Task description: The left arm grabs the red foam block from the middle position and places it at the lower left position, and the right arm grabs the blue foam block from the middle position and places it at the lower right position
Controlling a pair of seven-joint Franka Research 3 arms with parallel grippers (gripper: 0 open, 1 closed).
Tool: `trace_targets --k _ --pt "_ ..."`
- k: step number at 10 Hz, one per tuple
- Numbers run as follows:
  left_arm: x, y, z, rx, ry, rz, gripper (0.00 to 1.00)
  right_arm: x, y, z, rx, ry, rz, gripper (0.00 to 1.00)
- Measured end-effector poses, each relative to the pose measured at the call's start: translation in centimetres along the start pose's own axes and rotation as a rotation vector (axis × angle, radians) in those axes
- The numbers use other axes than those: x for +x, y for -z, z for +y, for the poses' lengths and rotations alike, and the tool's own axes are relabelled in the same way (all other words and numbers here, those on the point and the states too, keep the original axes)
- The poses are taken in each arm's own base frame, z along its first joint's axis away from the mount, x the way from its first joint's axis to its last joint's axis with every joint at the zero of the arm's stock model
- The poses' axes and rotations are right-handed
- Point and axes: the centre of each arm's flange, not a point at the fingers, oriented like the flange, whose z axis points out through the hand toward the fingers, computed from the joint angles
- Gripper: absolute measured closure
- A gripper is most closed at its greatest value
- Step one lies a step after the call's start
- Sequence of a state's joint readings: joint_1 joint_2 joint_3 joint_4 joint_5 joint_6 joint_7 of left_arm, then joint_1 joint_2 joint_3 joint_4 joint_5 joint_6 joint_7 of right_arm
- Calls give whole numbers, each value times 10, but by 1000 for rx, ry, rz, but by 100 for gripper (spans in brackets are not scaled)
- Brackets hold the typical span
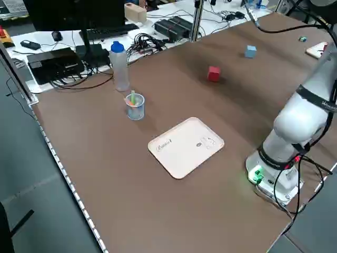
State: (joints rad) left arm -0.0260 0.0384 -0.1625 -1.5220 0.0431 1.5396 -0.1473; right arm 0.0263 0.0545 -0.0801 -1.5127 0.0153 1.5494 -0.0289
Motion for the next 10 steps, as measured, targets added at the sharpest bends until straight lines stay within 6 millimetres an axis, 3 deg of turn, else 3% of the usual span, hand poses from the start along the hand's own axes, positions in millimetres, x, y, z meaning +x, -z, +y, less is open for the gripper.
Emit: trace_targets --k 5,8,10 --pt "1 -1 -1 -2 -3 -2 0 0 -1 -8 1 -15 -2 0" --pt "20 -45 19 -9 99 -48 0 4 -14 -11 5 -90 -31 0" --pt "36 -81 42 -17 169 -55 0 19 -51 -38 -1 -199 -91 0"
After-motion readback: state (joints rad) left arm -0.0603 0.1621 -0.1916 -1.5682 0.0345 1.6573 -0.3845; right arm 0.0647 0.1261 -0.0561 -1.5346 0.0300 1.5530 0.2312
